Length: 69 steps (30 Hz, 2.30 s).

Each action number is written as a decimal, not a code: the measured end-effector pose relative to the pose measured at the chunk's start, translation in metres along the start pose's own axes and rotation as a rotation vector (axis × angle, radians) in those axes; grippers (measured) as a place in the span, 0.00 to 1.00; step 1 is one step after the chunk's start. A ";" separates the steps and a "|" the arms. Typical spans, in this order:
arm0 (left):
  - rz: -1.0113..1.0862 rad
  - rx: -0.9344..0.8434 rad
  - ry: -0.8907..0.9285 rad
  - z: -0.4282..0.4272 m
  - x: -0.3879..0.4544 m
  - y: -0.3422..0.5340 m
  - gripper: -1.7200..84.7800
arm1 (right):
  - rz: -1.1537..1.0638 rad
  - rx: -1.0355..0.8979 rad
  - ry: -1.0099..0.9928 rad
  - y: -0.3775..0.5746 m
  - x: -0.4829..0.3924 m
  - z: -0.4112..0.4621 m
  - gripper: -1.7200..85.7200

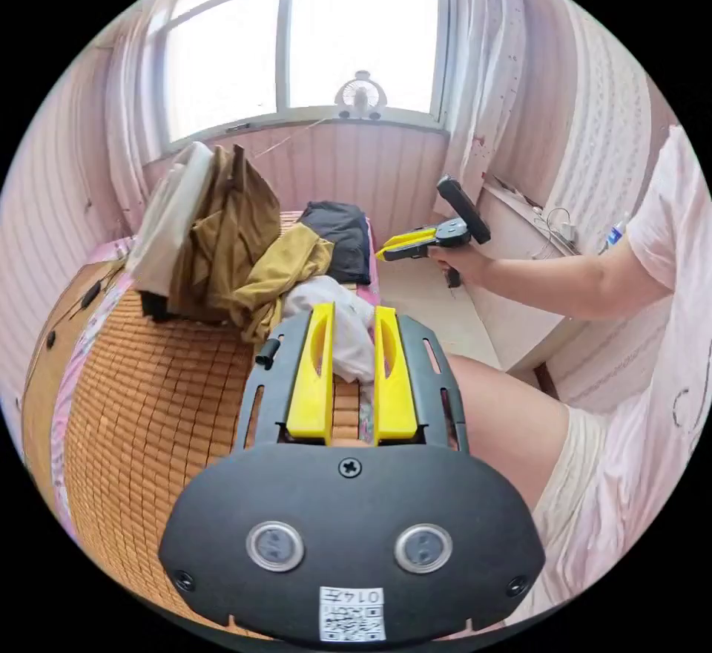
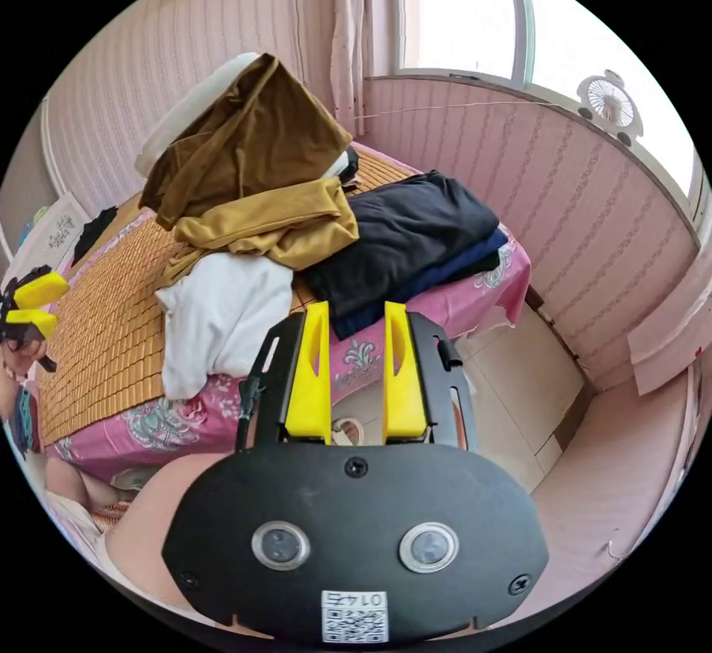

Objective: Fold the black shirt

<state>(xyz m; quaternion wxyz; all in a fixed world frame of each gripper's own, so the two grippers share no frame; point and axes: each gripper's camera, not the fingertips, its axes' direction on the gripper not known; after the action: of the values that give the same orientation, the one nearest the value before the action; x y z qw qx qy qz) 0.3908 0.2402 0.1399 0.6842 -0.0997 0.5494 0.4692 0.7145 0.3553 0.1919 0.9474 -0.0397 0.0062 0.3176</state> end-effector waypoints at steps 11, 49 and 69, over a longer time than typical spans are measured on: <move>0.028 -0.360 -0.108 0.222 -0.004 -0.113 0.12 | 0.089 -0.024 -0.114 -0.051 0.103 0.005 0.06; -0.679 0.068 -0.616 -0.301 0.015 0.215 0.02 | -0.745 -0.036 -0.847 0.098 -0.483 -0.185 0.03; -1.088 -0.305 -0.342 -0.354 -0.045 0.410 0.15 | -1.031 -0.512 -0.693 0.272 -0.730 -0.090 0.15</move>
<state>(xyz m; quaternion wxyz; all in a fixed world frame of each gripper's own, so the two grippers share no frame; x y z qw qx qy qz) -0.1487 0.2065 0.2002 0.8833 -0.3874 0.2276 0.1340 -0.0303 0.1255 0.1095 0.8857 -0.1567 -0.3936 -0.1896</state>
